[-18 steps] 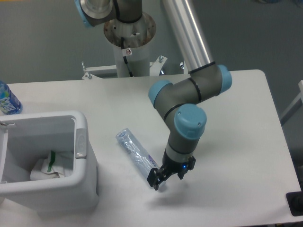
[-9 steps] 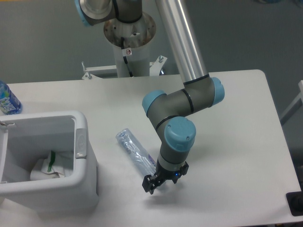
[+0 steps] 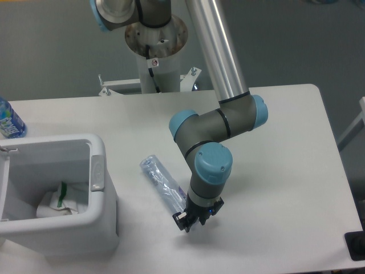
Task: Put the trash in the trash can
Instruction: 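Lower onto the bottle and close the gripper around it, then lift the bottle, carry it into the white bin, and open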
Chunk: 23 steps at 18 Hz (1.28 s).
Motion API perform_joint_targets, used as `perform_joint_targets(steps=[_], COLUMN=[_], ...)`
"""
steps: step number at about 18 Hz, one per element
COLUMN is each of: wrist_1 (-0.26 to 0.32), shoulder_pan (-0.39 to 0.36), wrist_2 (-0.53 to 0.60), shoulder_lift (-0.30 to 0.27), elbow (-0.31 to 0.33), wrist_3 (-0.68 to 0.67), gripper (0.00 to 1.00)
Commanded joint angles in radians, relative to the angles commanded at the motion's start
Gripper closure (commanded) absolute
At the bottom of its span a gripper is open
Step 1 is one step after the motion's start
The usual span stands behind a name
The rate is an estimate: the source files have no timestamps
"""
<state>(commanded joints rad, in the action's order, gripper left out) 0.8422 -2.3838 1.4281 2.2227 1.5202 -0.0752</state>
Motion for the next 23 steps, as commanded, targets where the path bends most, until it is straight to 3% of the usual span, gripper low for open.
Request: perform_joint_targets(steps=[7,13,17,20,23], wrist_1=[0.002,0.003,0.008,0.005,0.005], shoulder_pan=[0.000,0.000,-0.012,-0.040,-0.081], wrist_2=[0.002,0.002,-0.009,-0.053,-0.147], shoulder_lift=[-0.003,-0.034,-0.101,-0.184,-0.261], elbow=[0.000,0.000,-0.027,-0.049,-0.122], wrist_3=[-0.003,-0.003,0.005,-0.005,-0.076], gripper=[0.65,0.66,0.67,0.67,0.67])
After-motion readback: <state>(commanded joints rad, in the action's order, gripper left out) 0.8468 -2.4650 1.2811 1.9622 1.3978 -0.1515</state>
